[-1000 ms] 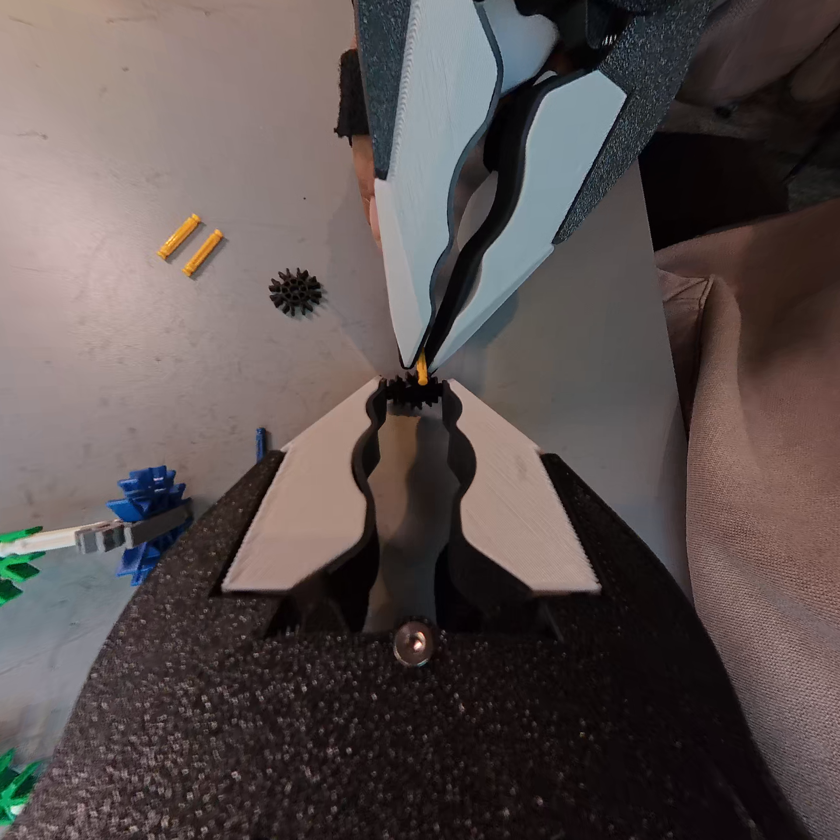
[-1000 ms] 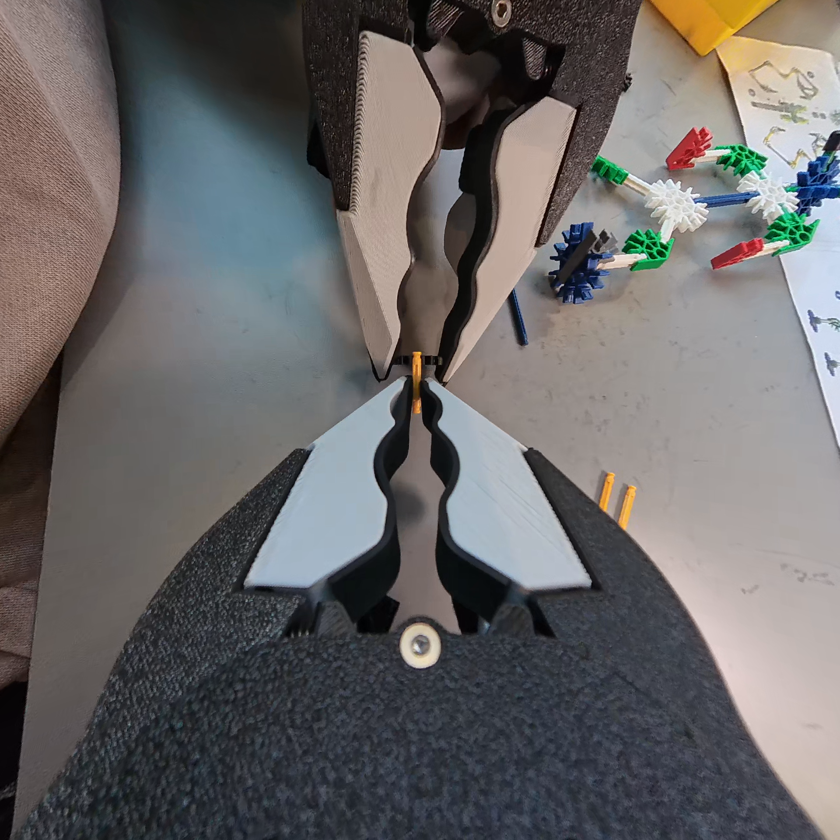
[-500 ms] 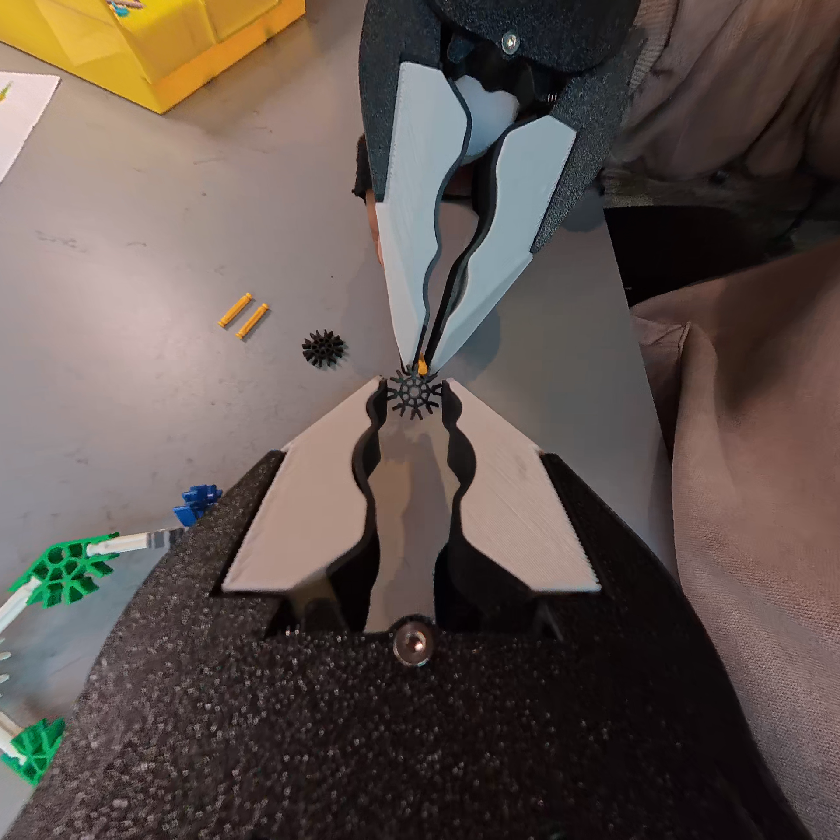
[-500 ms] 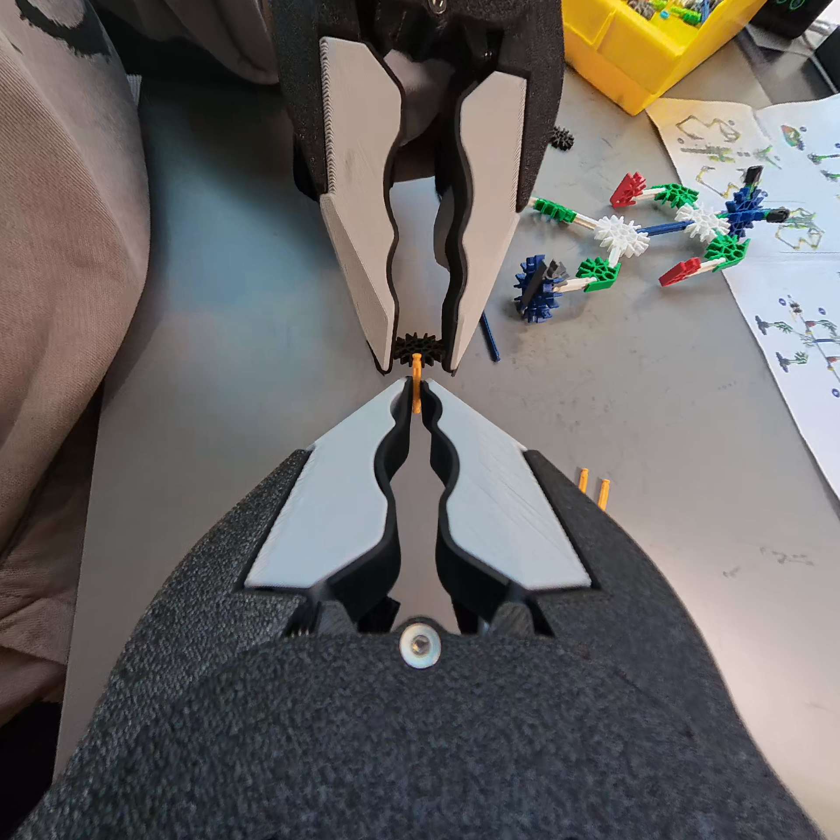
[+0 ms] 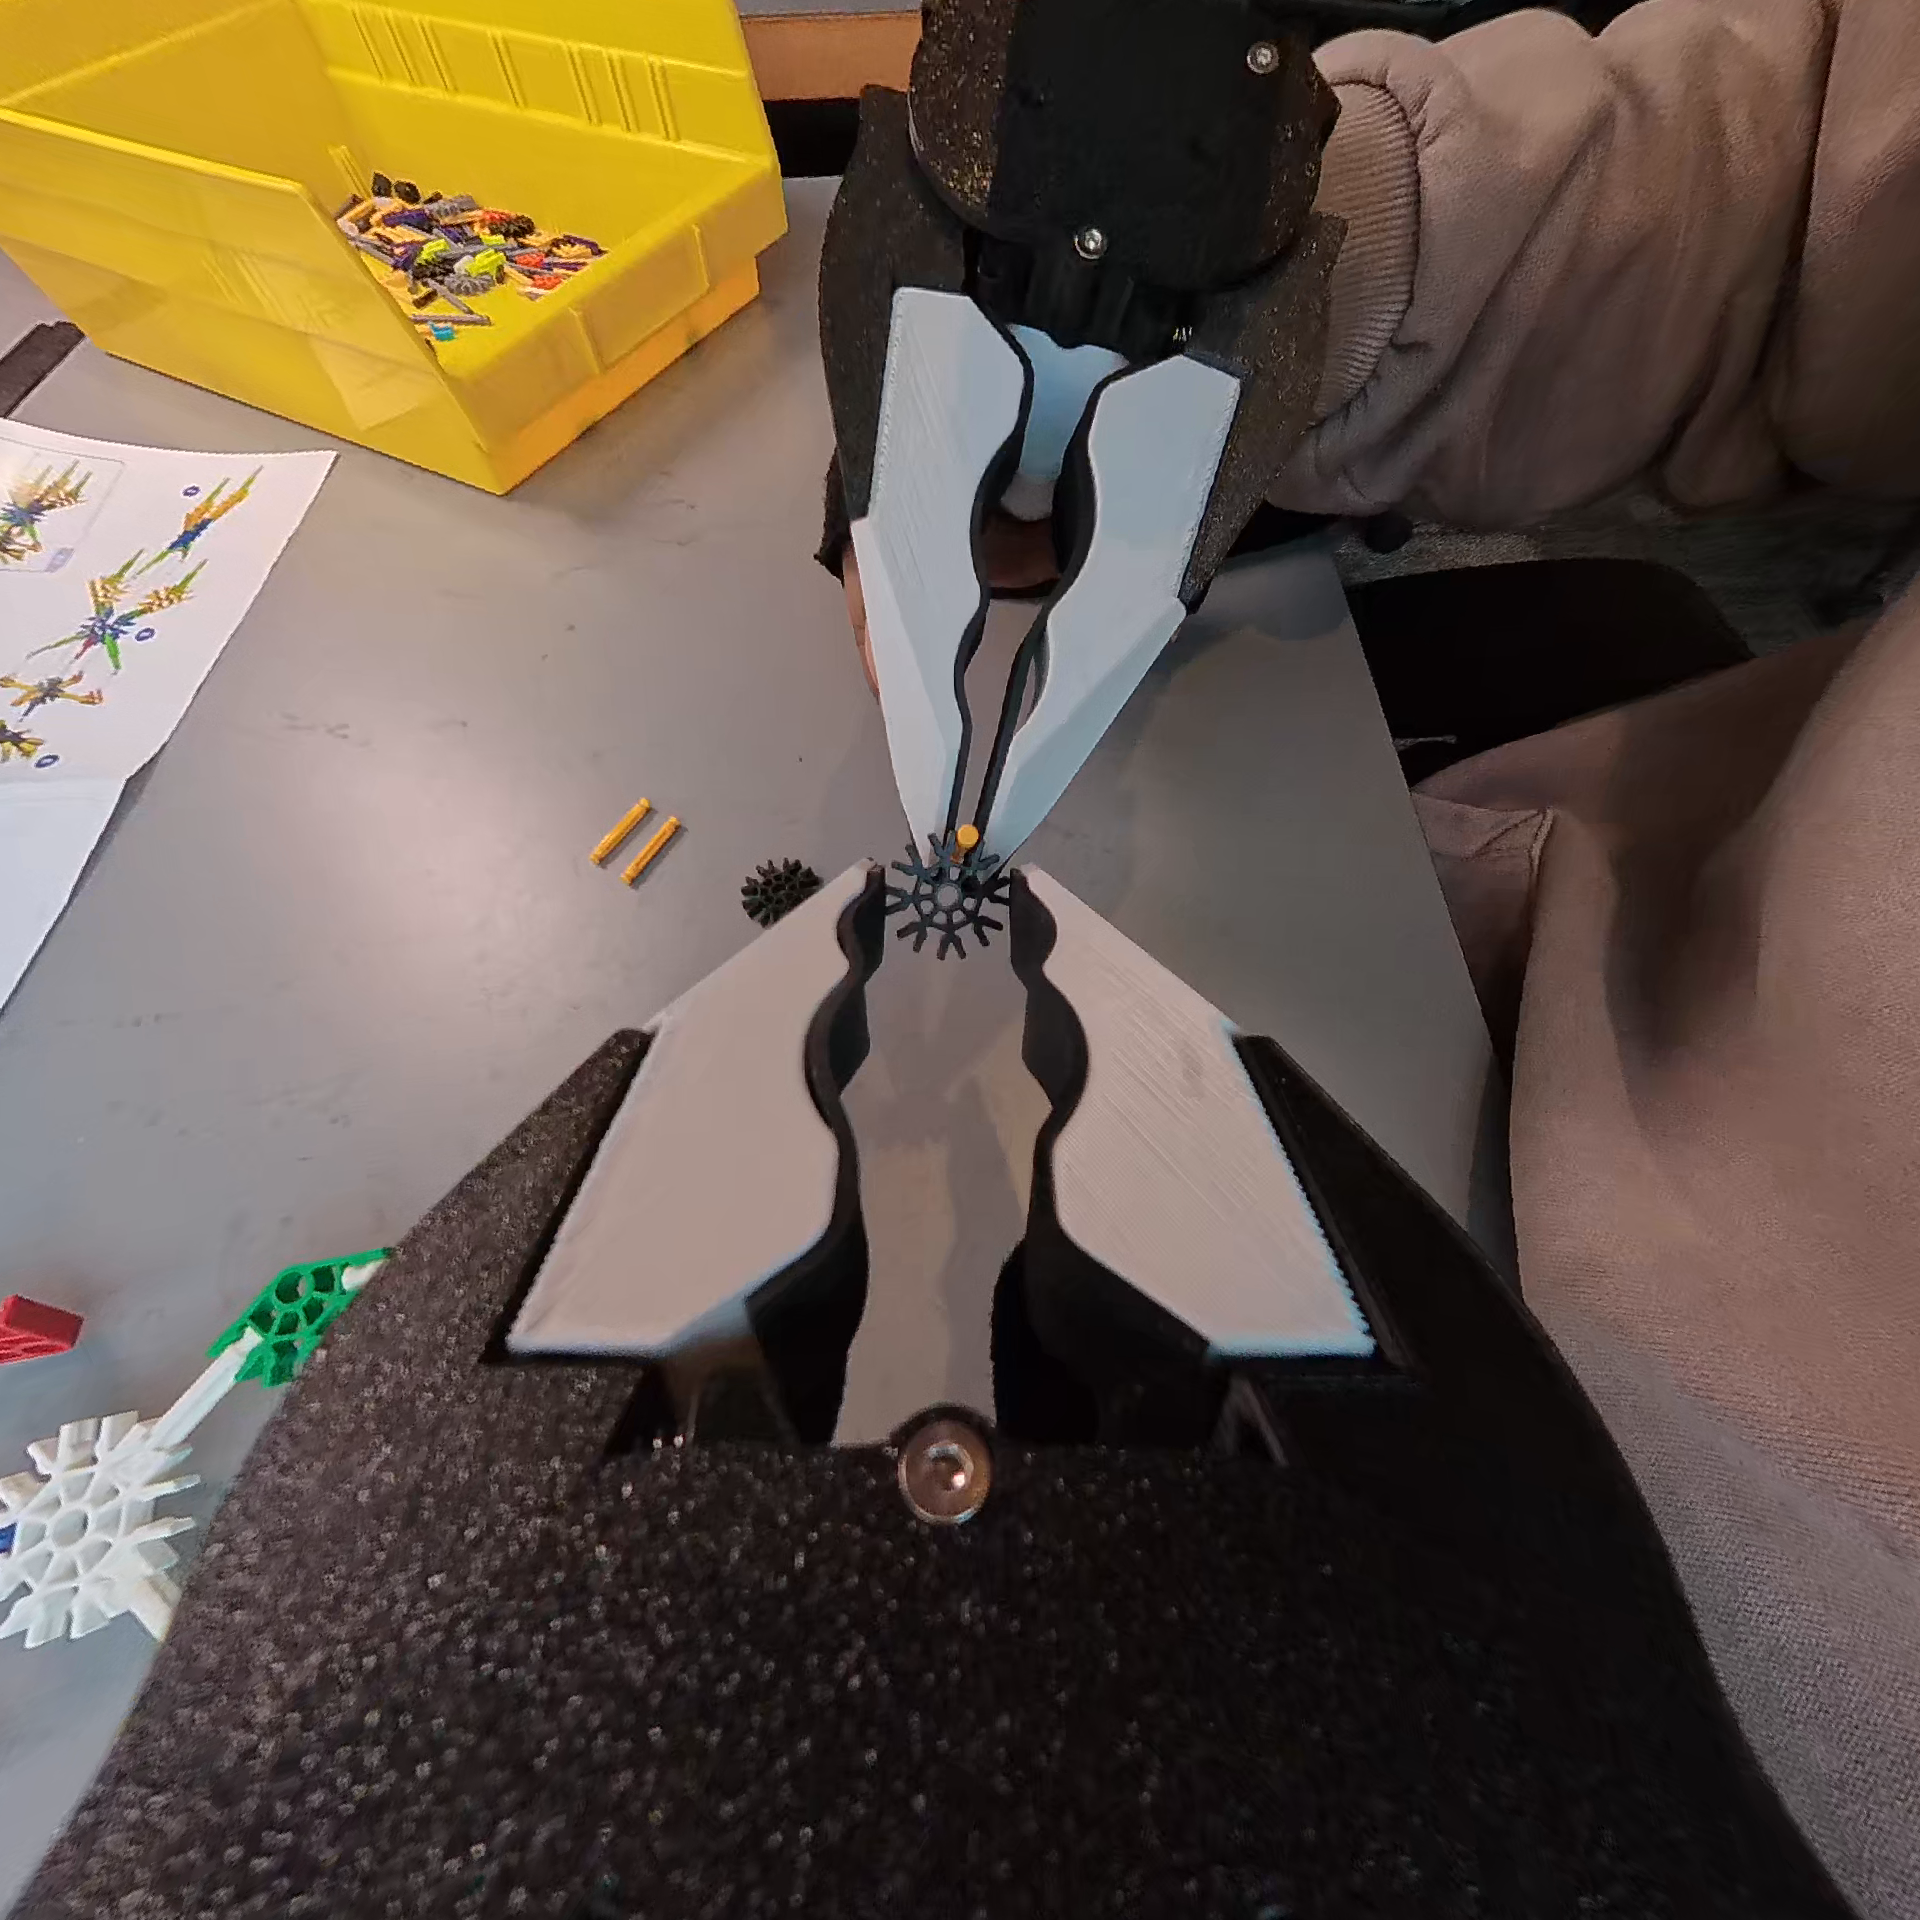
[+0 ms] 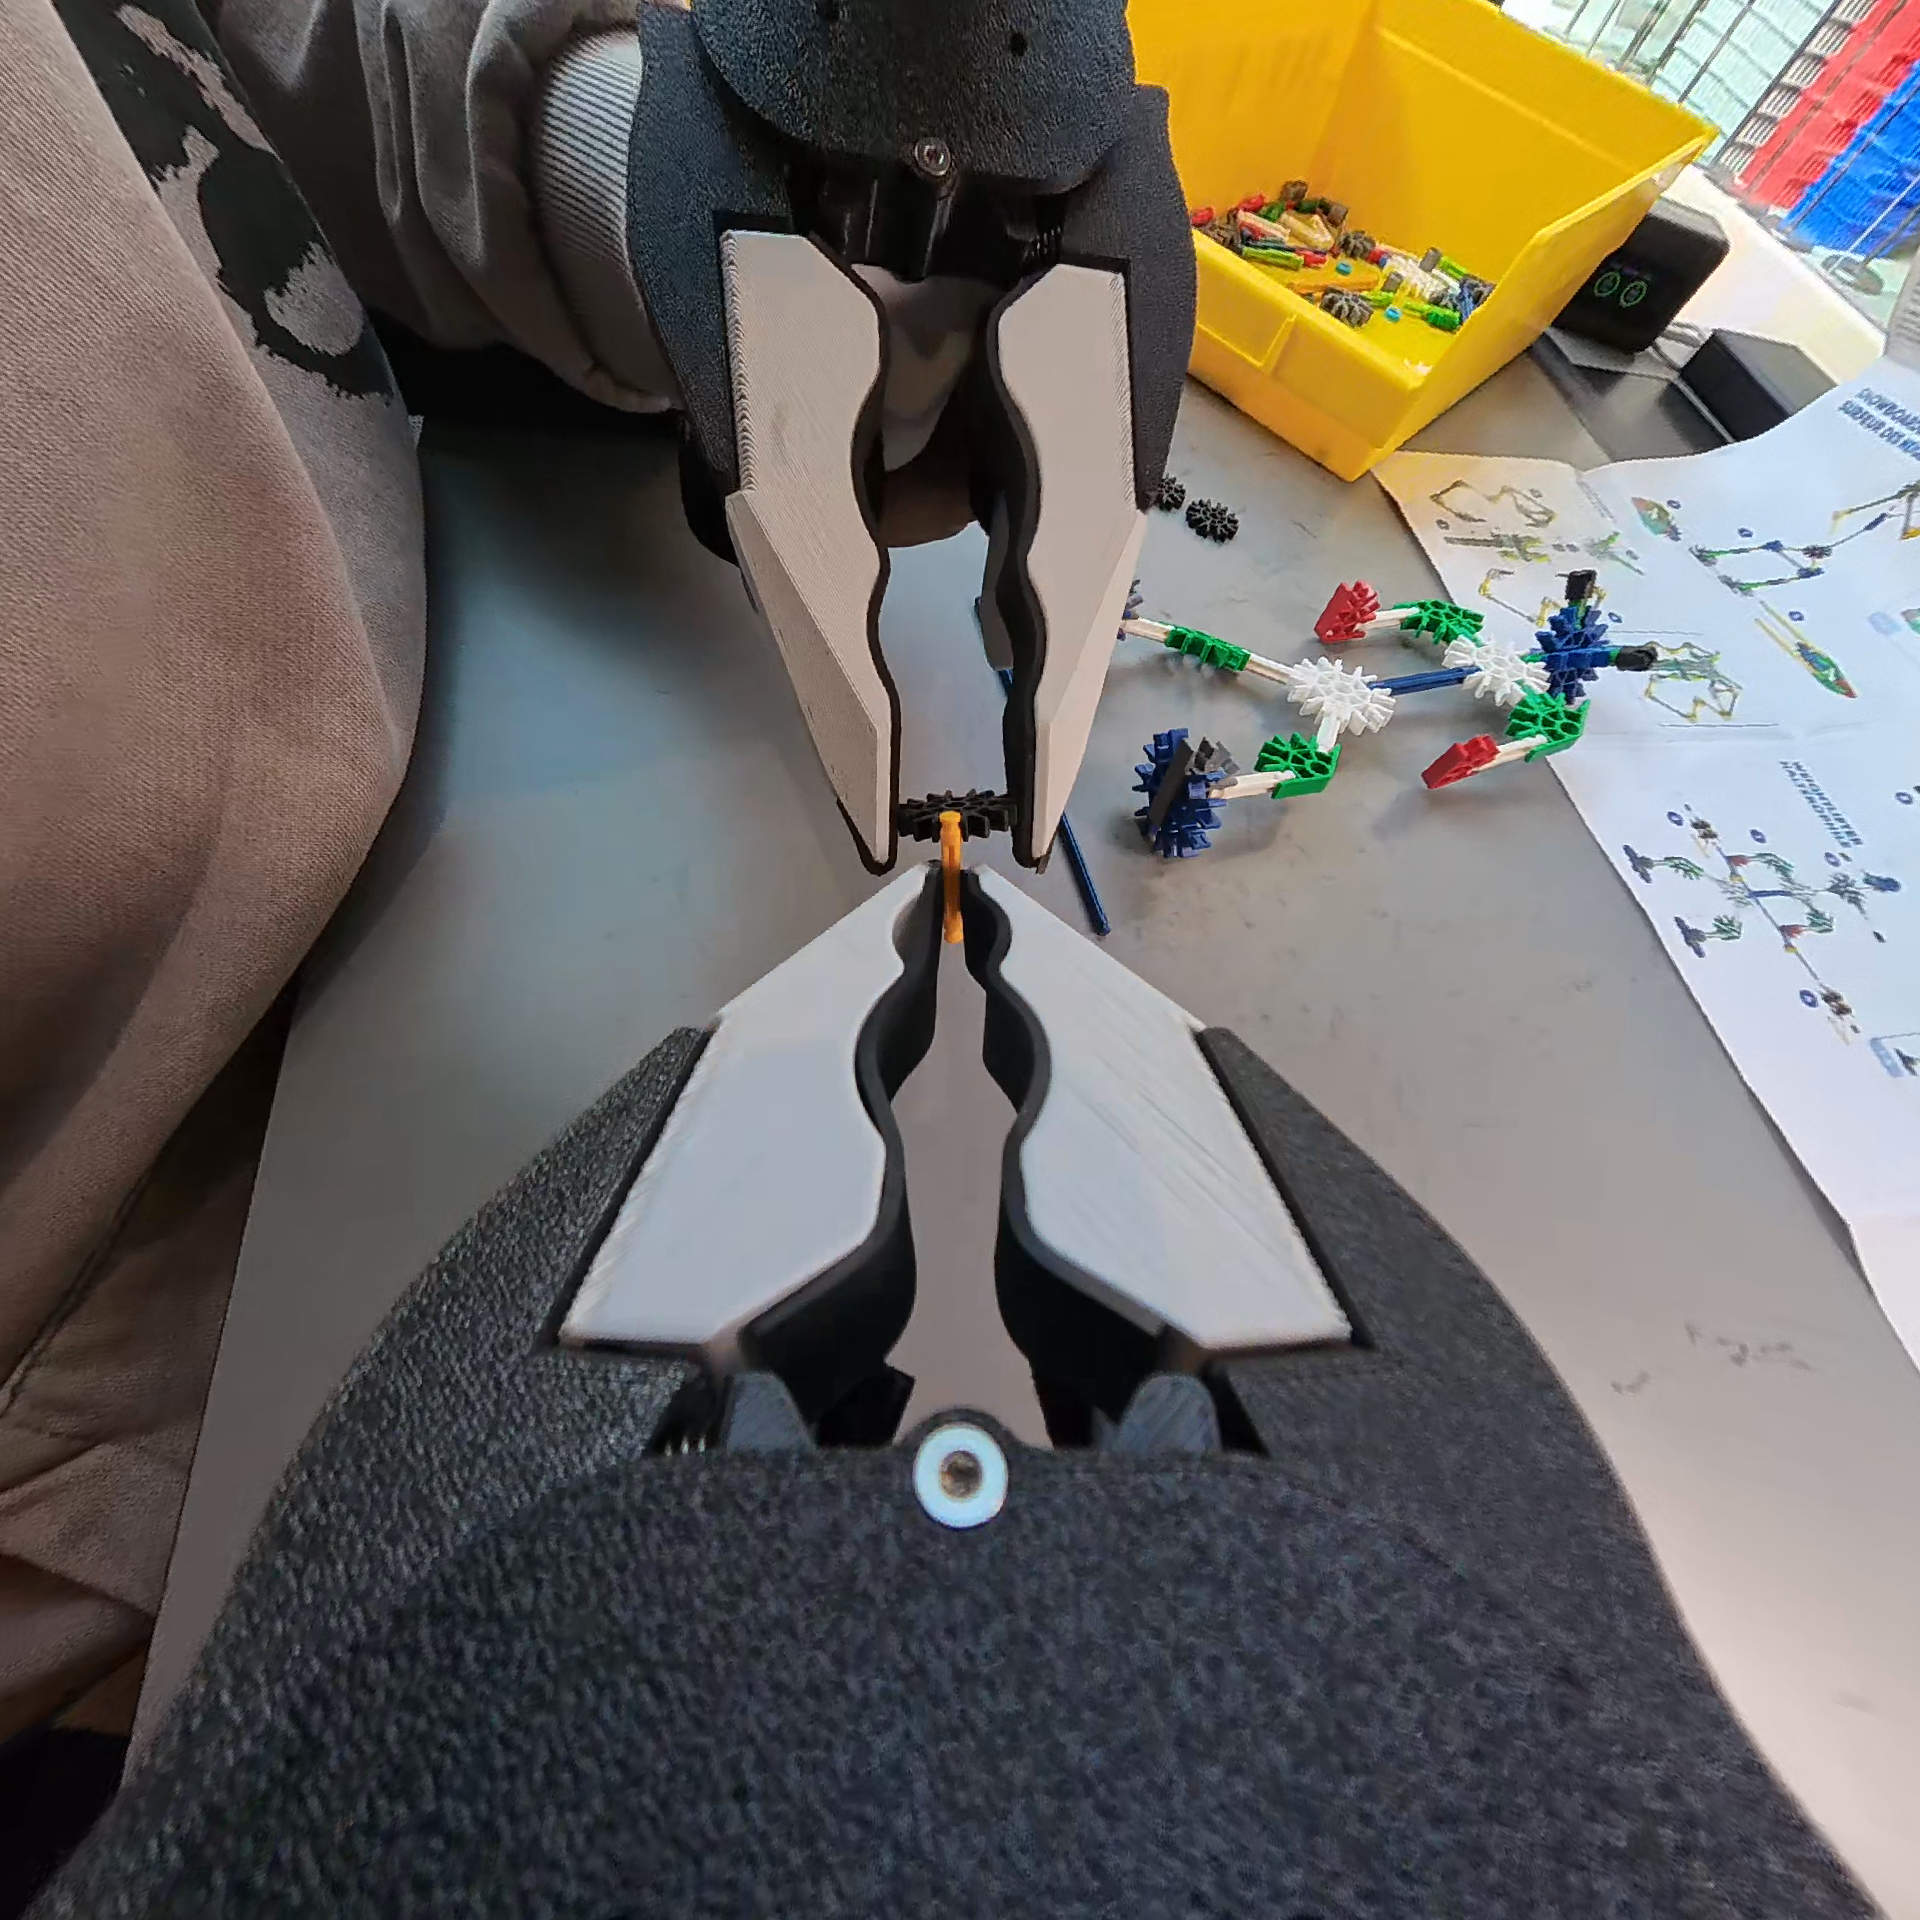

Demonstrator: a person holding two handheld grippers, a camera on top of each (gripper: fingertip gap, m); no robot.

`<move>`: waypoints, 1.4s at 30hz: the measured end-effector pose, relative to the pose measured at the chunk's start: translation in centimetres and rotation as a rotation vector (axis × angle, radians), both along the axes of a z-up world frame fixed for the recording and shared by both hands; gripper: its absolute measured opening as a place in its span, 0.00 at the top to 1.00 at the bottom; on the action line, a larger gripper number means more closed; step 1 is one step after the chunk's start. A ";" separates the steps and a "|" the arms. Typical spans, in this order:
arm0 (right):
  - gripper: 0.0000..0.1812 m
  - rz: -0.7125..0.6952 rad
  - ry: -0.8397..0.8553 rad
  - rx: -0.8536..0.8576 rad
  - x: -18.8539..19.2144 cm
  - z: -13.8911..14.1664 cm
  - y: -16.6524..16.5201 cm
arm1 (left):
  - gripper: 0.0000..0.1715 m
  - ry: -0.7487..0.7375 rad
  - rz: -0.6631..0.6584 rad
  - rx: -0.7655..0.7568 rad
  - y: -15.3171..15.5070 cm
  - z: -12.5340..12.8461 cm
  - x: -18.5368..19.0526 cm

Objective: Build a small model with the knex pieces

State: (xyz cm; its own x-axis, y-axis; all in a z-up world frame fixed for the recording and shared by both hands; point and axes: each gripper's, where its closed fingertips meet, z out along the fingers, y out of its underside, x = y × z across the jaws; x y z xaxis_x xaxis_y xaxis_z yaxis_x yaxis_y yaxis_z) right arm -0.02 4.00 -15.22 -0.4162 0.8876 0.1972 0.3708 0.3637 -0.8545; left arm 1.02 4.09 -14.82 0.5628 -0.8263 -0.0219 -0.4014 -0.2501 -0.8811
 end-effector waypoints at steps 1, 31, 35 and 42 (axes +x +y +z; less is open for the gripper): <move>0.99 0.001 -0.006 0.004 0.0 -0.1 0.0 | 0.87 -0.001 0.001 -0.010 0.0 -0.2 -0.1; 0.99 0.084 -0.459 0.220 1.4 -5.4 -0.3 | 0.84 -0.032 -0.020 -0.329 -0.8 -5.4 0.3; 0.99 0.083 -0.463 0.222 1.4 -5.5 -0.3 | 0.85 -0.008 -0.026 -0.334 -0.9 -5.9 0.3; 0.99 0.066 -0.472 0.225 1.7 -5.9 0.2 | 0.85 0.028 -0.029 -0.327 -1.0 -6.3 0.2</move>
